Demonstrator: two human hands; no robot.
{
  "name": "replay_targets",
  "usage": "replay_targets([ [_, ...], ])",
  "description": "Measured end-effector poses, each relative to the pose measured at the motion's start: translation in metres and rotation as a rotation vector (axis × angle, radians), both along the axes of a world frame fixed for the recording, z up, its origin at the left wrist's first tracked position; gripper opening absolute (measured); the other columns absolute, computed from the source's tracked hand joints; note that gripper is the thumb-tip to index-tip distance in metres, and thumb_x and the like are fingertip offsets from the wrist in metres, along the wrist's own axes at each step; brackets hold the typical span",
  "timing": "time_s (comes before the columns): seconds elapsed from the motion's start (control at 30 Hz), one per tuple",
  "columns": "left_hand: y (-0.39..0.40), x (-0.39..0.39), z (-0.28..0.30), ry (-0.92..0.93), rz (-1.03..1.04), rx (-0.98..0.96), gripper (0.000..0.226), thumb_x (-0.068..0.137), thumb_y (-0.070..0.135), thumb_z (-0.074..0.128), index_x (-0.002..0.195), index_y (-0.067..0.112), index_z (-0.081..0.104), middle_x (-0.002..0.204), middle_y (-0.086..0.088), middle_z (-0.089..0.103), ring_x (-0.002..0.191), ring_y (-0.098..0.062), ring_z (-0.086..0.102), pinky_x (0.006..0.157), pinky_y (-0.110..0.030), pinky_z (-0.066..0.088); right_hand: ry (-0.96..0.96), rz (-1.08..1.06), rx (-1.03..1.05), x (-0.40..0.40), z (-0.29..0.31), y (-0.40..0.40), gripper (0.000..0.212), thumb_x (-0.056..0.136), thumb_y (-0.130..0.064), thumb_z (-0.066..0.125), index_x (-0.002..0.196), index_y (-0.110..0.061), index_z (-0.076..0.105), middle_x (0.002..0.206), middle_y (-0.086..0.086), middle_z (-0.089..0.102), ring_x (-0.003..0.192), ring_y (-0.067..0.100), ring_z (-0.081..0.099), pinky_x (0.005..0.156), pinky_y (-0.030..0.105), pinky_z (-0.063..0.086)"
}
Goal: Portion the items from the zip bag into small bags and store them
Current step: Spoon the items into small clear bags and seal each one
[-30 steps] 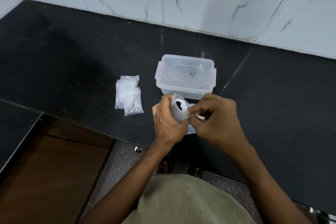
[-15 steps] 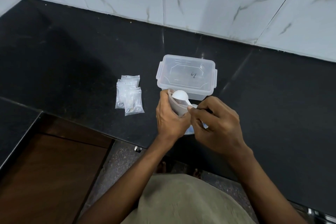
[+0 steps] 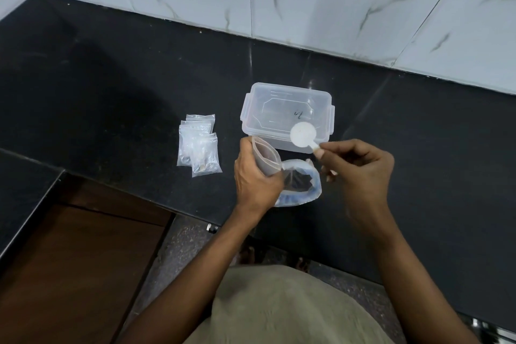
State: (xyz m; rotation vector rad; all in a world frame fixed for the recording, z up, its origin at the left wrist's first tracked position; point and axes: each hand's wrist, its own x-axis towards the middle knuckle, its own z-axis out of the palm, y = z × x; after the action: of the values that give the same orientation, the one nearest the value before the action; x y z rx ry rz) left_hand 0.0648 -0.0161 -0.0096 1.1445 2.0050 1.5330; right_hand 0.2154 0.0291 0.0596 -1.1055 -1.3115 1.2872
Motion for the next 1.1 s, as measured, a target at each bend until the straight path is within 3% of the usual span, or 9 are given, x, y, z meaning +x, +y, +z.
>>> replay_targets([
  [0.13, -0.004, -0.012, -0.007, -0.062, 0.041, 0.026, 0.033, 0.072, 0.026, 0.062, 0.099, 0.014, 0.046, 0.086, -0.001, 0.058, 0.078, -0.019, 0.059, 0.07, -0.045, 0.053, -0.039, -0.077, -0.312, 0.018, -0.021, 0.014, 0.004, 0.081, -0.002, 0.078, 0.083, -0.005, 0.076, 0.063, 0.001, 0.069, 0.052, 0.013, 0.055, 0.047, 0.021, 0.044],
  [0.23, -0.006, -0.02, -0.015, -0.241, -0.014, 0.073, 0.038, 0.07, 0.007, 0.055, 0.107, 0.009, 0.05, 0.093, -0.002, 0.057, 0.088, -0.022, 0.057, 0.084, -0.054, 0.05, -0.214, -0.229, -0.352, 0.034, -0.053, 0.013, 0.002, 0.083, -0.011, 0.08, 0.082, -0.013, 0.078, 0.069, 0.001, 0.072, 0.059, 0.01, 0.059, 0.055, 0.024, 0.048],
  [0.47, -0.01, -0.023, -0.018, -0.179, -0.161, 0.106, 0.044, 0.078, 0.026, 0.048, 0.115, 0.044, 0.062, 0.113, -0.011, 0.051, 0.111, -0.037, 0.051, 0.096, -0.055, 0.045, -0.642, -0.428, -0.416, 0.049, -0.11, -0.005, 0.015, 0.085, -0.035, 0.076, 0.076, -0.023, 0.074, 0.073, -0.009, 0.071, 0.077, 0.018, 0.07, 0.072, 0.034, 0.055],
  [0.6, -0.006, -0.018, -0.008, -0.307, -0.362, 0.099, 0.049, 0.083, 0.025, 0.051, 0.128, 0.01, 0.063, 0.122, 0.002, 0.061, 0.121, -0.021, 0.059, 0.103, -0.032, 0.045, -0.87, -0.395, -0.386, 0.041, -0.113, -0.003, 0.021, 0.08, -0.047, 0.073, 0.079, -0.027, 0.071, 0.08, -0.008, 0.069, 0.084, 0.023, 0.068, 0.077, 0.04, 0.057],
  [0.67, -0.003, -0.017, -0.008, -0.323, -0.404, 0.083, 0.046, 0.084, 0.017, 0.059, 0.13, 0.011, 0.062, 0.129, -0.001, 0.065, 0.125, -0.019, 0.06, 0.104, -0.029, 0.046, -0.957, -0.392, -0.29, 0.037, -0.11, -0.003, 0.02, 0.077, -0.046, 0.073, 0.086, -0.027, 0.072, 0.09, -0.004, 0.067, 0.093, 0.027, 0.065, 0.075, 0.042, 0.057],
  [0.77, -0.002, -0.015, -0.005, -0.388, -0.386, 0.051, 0.047, 0.076, 0.001, 0.069, 0.116, 0.025, 0.065, 0.113, 0.005, 0.071, 0.106, -0.014, 0.068, 0.088, -0.027, 0.053, -0.887, -0.353, -0.125, 0.034, -0.095, -0.002, 0.023, 0.081, -0.032, 0.076, 0.102, -0.022, 0.073, 0.1, -0.003, 0.063, 0.099, 0.022, 0.061, 0.074, 0.035, 0.049],
  [0.87, 0.001, -0.013, -0.004, -0.41, -0.388, -0.003, 0.038, 0.068, 0.0, 0.077, 0.097, 0.023, 0.065, 0.093, 0.006, 0.072, 0.087, -0.013, 0.07, 0.076, -0.028, 0.056, -0.512, -0.154, 0.043, 0.024, -0.07, 0.002, 0.018, 0.085, -0.019, 0.078, 0.103, -0.018, 0.075, 0.095, -0.004, 0.07, 0.083, 0.009, 0.064, 0.072, 0.028, 0.052],
  [0.97, 0.004, -0.013, -0.003, -0.42, -0.443, -0.045, 0.031, 0.068, -0.003, 0.08, 0.086, 0.019, 0.067, 0.083, 0.002, 0.071, 0.079, -0.013, 0.069, 0.07, -0.029, 0.055, -0.238, 0.154, 0.11, 0.01, -0.042, 0.004, 0.024, 0.089, -0.011, 0.073, 0.113, -0.009, 0.072, 0.1, 0.002, 0.073, 0.087, 0.01, 0.067, 0.071, 0.02, 0.052],
  [1.1, 0.005, -0.014, -0.003, -0.476, -0.46, -0.049, 0.029, 0.067, -0.004, 0.083, 0.088, 0.011, 0.07, 0.086, -0.007, 0.075, 0.08, -0.017, 0.071, 0.072, -0.032, 0.057, -0.305, 0.267, 0.172, -0.002, -0.03, 0.006, 0.02, 0.085, -0.011, 0.078, 0.105, -0.014, 0.075, 0.098, -0.004, 0.076, 0.085, 0.018, 0.071, 0.069, 0.032, 0.057],
])
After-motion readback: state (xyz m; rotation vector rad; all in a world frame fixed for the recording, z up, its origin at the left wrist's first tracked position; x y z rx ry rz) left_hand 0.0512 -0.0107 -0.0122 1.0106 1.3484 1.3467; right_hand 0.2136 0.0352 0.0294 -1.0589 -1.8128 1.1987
